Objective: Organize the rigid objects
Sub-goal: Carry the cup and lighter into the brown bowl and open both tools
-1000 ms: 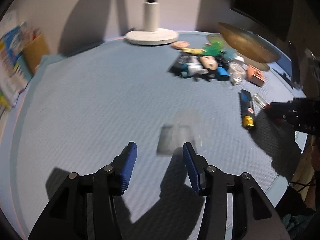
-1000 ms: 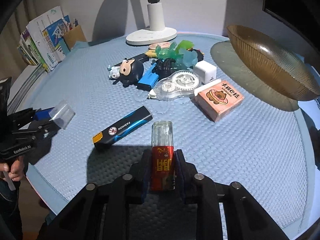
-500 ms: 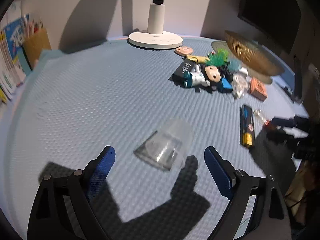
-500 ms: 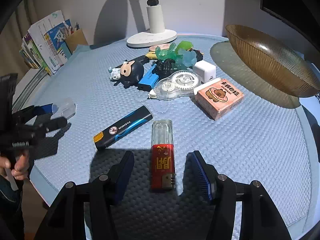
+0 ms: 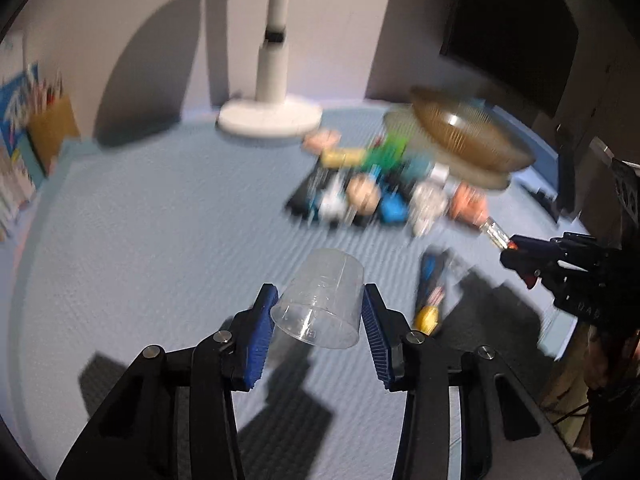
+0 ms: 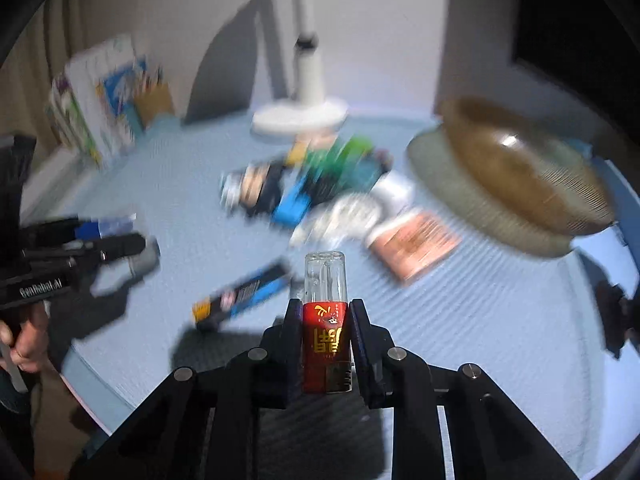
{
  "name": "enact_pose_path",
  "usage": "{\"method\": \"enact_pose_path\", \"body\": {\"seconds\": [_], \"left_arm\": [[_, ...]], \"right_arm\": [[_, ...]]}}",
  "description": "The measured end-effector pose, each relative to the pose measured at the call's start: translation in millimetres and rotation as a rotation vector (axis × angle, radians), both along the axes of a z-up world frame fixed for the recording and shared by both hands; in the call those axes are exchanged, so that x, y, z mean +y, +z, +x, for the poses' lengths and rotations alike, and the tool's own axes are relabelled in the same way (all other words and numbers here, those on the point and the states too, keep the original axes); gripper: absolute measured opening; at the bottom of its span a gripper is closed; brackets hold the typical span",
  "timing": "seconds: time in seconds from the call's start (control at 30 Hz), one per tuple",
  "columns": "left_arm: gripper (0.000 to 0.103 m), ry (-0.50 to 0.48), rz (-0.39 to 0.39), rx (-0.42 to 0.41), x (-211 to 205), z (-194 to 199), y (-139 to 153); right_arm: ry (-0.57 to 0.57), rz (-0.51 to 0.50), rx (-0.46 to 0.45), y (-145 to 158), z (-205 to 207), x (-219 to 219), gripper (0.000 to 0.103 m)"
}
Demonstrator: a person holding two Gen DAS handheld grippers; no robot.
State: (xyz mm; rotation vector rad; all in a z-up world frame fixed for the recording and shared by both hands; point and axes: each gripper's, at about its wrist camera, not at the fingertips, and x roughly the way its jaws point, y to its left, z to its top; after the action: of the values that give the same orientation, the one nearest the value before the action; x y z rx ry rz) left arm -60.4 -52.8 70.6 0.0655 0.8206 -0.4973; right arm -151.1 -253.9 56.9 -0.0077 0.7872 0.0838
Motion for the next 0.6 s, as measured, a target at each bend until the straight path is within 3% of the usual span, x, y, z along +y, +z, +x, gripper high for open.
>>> {"method": "enact_pose_path", "body": {"seconds": [0.17, 0.3, 0.47, 0.6], "left_arm": [[0.040, -0.078, -0.066, -0.107, -52, 27, 65], [0.040, -0.159, -0.061, -0.151, -125, 57, 93], [0.040, -0.258, -0.048, -0.019, -216, 98, 66], [0.040, -0.292, -0.036, 0.058, -252, 113, 37]], "right_arm": [[-0.159, -0.032, -0.131, 58, 7, -59, 0.022], [-0.297, -0.026, -0.091, 74, 37, -115, 0.022], [-0.318, 0.012, 0.066, 55, 78, -154, 0.022], [-0.309, -0.016, 0.137, 42, 92, -160, 0.022]]}}
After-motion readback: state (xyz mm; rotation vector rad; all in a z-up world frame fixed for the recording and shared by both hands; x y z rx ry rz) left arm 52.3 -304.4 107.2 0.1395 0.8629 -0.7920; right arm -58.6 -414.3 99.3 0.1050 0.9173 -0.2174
